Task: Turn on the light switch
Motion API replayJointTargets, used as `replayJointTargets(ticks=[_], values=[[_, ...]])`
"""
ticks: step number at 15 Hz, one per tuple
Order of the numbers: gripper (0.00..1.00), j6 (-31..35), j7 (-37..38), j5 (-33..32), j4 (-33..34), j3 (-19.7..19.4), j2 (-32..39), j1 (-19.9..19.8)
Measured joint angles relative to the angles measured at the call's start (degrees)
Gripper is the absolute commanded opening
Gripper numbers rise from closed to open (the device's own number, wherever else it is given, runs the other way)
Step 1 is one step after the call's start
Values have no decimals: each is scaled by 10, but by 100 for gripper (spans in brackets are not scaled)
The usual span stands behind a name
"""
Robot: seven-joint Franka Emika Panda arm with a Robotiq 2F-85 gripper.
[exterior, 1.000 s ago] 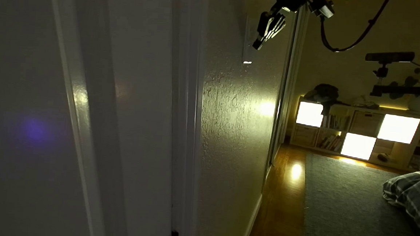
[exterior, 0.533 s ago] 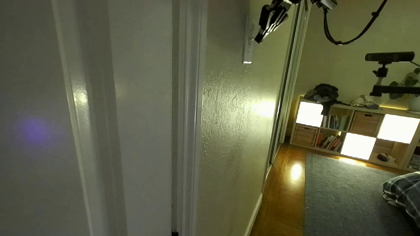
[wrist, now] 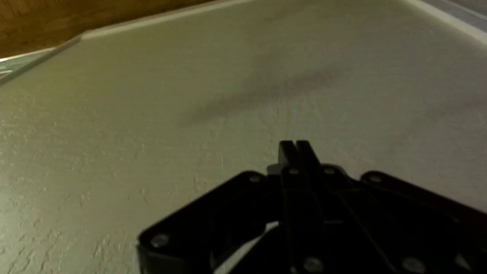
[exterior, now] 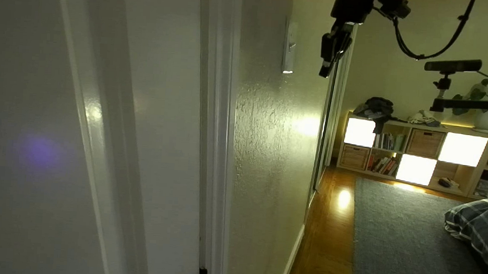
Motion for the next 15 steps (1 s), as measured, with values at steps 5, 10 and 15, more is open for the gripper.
replayJointTargets(ticks=[5, 10, 15], values=[[39, -98, 9, 0, -13, 1, -13, 0], [70, -143, 8, 1, -25, 6, -25, 1], [78, -145, 8, 2, -36, 9, -33, 1]])
